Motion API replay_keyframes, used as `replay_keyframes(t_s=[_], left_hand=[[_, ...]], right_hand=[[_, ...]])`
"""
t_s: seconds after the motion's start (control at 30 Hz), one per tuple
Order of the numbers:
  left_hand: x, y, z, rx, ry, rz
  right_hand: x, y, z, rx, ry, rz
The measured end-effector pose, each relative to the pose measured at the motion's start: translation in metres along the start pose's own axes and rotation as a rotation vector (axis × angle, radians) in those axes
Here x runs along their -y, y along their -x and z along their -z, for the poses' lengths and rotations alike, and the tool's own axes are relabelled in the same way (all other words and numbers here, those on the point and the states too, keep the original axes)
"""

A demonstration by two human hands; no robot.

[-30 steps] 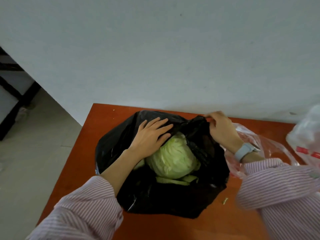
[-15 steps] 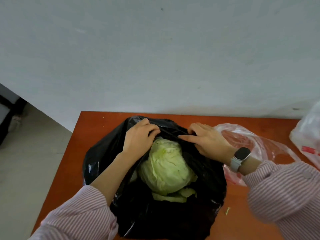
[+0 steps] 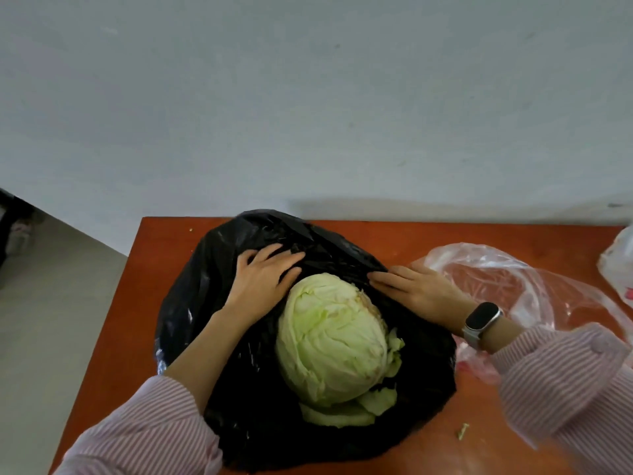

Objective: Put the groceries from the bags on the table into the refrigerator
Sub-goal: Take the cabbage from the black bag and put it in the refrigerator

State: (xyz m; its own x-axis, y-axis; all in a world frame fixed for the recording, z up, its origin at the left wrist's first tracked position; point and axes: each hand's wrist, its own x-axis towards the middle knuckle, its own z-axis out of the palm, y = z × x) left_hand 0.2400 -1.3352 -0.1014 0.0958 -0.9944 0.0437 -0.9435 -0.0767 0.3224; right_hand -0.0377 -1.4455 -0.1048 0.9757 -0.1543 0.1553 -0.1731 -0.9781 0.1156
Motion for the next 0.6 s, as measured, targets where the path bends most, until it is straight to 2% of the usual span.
replay_keyframes(t_s=[0.07, 0.13, 0.17, 0.23, 0.33, 0.4, 0.43, 0.5, 0.6], left_hand=[[0.012, 0.005, -0.002, 0.061, -0.272, -0.124], [0.017, 0.007, -0.003, 0.191, -0.407, -0.170], [0.015, 0.006, -0.002, 0.245, -0.368, -0.137], [0.015, 0.007, -0.003, 0.207, -0.139, -0.046], [0.005, 0.015, 0.014, -0.067, 0.297, 0.170], [-0.007, 0.027, 0.033, -0.158, 0.396, 0.254], [-0.014, 0.034, 0.041, -0.170, 0.405, 0.259], [-0.032, 0.052, 0.053, -0.175, 0.409, 0.219], [-0.058, 0.094, 0.064, -0.220, 0.430, 0.086]], right_hand=[[-0.003, 0.009, -0.008, 0.158, -0.001, -0.007], [0.001, 0.016, -0.013, 0.271, -0.055, -0.053], [0.003, 0.017, -0.015, 0.334, -0.092, -0.093], [0.008, 0.017, -0.012, 0.384, -0.205, -0.184], [0.010, 0.013, -0.001, 0.362, -0.589, -0.563], [0.014, 0.008, 0.015, 0.217, -0.745, -0.776], [0.018, 0.006, 0.025, 0.124, -0.734, -0.814], [0.035, 0.002, 0.047, -0.064, -0.672, -0.803], [0.078, 0.006, 0.076, -0.293, -0.578, -0.655]])
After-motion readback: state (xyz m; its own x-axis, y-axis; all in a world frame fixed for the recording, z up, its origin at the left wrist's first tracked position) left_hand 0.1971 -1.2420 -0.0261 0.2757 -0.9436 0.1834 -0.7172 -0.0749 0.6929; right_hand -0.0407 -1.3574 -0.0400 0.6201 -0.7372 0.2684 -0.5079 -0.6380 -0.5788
